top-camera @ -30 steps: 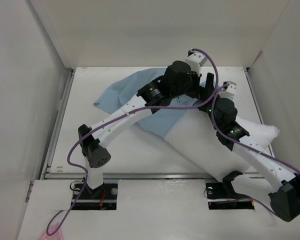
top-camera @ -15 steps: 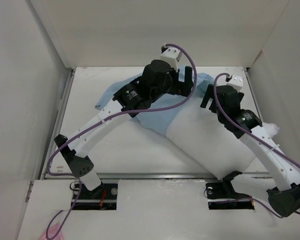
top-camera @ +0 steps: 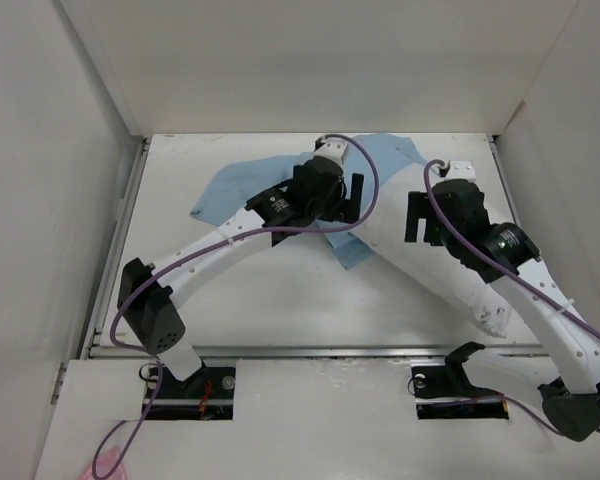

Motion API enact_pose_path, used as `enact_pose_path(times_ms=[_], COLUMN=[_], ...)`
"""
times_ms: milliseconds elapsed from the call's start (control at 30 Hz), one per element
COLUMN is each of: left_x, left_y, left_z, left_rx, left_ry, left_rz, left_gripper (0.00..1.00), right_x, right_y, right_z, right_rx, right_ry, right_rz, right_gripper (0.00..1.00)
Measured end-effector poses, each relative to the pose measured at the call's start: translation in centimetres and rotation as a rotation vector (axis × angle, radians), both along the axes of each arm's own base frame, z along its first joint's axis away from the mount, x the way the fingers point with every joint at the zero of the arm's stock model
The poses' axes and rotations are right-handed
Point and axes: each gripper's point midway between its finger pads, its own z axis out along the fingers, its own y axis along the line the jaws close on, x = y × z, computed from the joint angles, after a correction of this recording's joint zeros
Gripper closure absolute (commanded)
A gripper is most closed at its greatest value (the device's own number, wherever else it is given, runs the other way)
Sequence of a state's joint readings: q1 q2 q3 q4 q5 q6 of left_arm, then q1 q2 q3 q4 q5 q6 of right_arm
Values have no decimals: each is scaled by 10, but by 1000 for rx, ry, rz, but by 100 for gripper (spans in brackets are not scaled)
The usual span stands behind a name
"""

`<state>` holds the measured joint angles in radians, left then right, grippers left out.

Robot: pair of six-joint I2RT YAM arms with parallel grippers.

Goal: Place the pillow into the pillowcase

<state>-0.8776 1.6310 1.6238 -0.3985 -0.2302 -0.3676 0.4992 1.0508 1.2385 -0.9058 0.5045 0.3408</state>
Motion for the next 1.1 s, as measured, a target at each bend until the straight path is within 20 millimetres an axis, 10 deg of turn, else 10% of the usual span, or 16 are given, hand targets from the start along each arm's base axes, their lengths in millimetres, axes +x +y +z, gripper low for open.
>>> enact_pose_path(times_ms=[233, 467, 533, 567, 633, 1100], left_x=[-50, -72, -70, -69, -62, 11], left_y=[49, 79, 82, 84, 84, 39], left_z=[-120, -168, -179, -184, -191, -213], left_rx=[101, 90, 64, 53, 36, -75], left_ry=[221, 311, 328, 339, 351, 333], left_rz=[34, 112, 127, 133, 141, 110], left_gripper=[0, 0, 0, 0, 0, 0], right_x=[20, 72, 83, 90, 103, 120], right_y=[50, 91, 91, 92, 91, 91], right_z=[-22, -100, -122, -127, -133, -52], right_rx=[-56, -236, -273, -283, -293, -27], right_ry=[3, 80, 119, 124, 126, -20], right_rz=[281, 455, 450, 442, 418, 403], right_gripper=[1, 5, 35, 85, 100, 100])
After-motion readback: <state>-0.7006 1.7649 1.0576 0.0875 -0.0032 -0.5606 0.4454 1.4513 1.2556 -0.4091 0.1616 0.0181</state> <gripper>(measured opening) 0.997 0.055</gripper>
